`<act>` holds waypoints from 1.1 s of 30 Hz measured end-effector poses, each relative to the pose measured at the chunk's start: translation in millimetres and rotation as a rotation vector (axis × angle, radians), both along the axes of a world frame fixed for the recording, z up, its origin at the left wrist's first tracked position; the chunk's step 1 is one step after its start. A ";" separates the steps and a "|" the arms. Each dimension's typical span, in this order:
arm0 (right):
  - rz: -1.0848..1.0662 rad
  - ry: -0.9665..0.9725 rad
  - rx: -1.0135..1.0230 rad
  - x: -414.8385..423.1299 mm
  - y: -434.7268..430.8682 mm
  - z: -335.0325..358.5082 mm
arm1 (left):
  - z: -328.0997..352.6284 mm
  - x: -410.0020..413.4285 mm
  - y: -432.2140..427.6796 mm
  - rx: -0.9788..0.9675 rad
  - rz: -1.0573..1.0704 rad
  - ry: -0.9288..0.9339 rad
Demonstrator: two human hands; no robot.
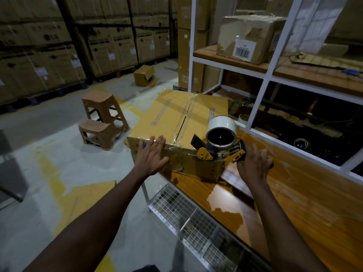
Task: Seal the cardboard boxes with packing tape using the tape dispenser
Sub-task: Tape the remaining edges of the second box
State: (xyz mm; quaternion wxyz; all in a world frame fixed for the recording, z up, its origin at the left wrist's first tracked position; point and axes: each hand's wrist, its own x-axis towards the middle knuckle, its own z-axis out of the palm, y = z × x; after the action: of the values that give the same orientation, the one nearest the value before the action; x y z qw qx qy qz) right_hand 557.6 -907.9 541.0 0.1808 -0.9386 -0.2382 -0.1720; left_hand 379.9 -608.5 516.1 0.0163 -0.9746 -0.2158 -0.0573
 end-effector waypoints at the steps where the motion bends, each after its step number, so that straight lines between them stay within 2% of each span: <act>1: 0.007 -0.009 -0.007 0.3 0.8 0.8 | 2.8 4.7 -5.9 -0.002 -0.034 0.017; 5: 0.016 -0.057 -0.034 3.5 2.5 5.2 | 9.3 27.4 -36.7 0.028 -0.204 0.086; 9: 0.033 -0.072 -0.059 7.5 0.0 8.1 | 0.4 26.9 -35.8 0.033 -0.194 0.064; 21: -0.063 -0.027 0.070 11.7 -50.8 -3.0 | -0.1 23.0 -44.1 0.009 -0.240 0.038; 28: -0.072 -0.001 0.064 -11.1 -35.1 -2.9 | 9.6 11.7 -12.1 0.001 -0.190 0.084; 30: -0.079 -0.002 0.055 -13.2 -31.6 -3.1 | 14.4 16.6 -20.8 -0.003 -0.164 0.089; 33: -0.091 0.027 0.047 -10.9 -31.4 -4.3 | 10.4 25.6 -45.2 0.032 -0.237 0.115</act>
State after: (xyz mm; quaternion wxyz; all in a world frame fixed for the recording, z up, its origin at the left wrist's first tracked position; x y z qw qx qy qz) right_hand 546.7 -939.3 536.8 0.1980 -0.9462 -0.1886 -0.1728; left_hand 405.6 -653.7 526.5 0.0373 -0.9946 -0.0971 -0.0065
